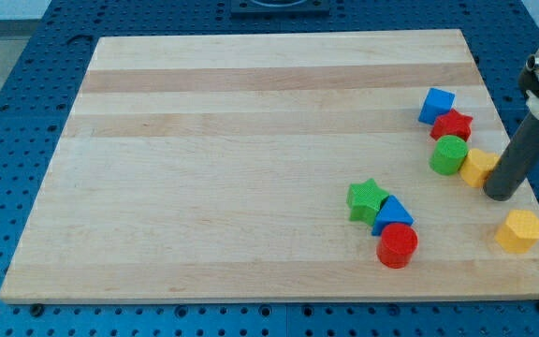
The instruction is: Push the yellow heart below the green circle
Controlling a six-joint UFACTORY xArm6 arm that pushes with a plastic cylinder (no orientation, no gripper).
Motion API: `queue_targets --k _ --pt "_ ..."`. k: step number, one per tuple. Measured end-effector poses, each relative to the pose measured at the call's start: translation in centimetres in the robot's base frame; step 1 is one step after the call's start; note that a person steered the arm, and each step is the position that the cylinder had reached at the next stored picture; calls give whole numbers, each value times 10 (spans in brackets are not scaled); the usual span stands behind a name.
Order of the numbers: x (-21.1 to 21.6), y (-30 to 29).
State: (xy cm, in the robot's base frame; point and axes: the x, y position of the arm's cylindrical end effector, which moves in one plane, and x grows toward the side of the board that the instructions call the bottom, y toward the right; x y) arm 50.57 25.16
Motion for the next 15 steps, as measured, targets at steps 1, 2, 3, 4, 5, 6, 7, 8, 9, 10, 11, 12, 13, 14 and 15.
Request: queue_targets --k 1,2,3,4,5,6,7,8,9,10,11,12,13,14,15 --pt "4 32" --pt "-17 86" --pt "-39 91" --pt "-42 79" --pt "-40 69" --pt "-27 55" --pt "-12 41" --pt "0 26" --pt "2 30" --pt "-24 63" --pt "-50 66" --pt "-53 47" --pt "-51 21" --pt "-43 6" --pt "-32 -1"
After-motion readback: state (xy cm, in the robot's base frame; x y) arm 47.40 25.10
